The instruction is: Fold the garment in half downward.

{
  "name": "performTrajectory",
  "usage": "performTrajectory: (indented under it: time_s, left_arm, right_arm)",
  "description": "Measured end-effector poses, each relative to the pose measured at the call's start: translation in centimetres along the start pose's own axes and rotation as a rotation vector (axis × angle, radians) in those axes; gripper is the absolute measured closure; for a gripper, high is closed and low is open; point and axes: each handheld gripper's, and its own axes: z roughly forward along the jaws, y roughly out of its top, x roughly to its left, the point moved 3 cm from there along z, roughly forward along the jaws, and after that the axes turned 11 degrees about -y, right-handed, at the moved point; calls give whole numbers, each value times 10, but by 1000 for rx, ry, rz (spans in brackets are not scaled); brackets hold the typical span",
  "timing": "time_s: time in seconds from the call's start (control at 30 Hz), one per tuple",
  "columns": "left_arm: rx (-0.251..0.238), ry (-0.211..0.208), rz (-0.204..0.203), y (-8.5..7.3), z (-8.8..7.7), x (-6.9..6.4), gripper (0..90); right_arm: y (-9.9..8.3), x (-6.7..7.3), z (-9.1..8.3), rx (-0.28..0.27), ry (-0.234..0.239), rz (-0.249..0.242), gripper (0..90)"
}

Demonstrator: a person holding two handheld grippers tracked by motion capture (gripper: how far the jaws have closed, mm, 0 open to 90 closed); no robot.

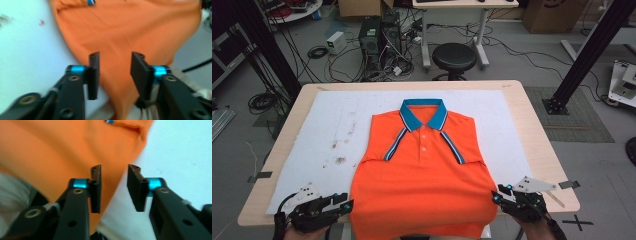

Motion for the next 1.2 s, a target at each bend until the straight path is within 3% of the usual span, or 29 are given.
performTrajectory:
  time_s: [0.07,0.17,0.4,0.53,0.6,0.73,0.93,1.2]
  left_arm:
    - [-39,22,5,10,2,4,439]
    - [-76,57,44,25,8,12,413]
    - [-144,61,104,58,31,32,328]
    - [-184,80,108,72,43,45,192]
    - [-184,69,121,78,49,51,189]
    - [-198,86,142,92,61,65,190]
    - [-198,62,225,114,78,83,194]
    - [-145,42,195,140,98,109,190]
  right_arm:
    - [4,-4,5,-15,-15,24,580]
    - [12,-7,12,-39,-29,30,547]
    - [41,-16,31,-101,-36,19,452]
    - [55,-21,46,-121,-39,16,376]
    - [61,-24,52,-125,-40,21,312]
    - [74,-29,69,-128,-52,31,209]
    - [94,-38,95,-114,-25,24,208]
    - [116,-53,123,-79,-22,40,209]
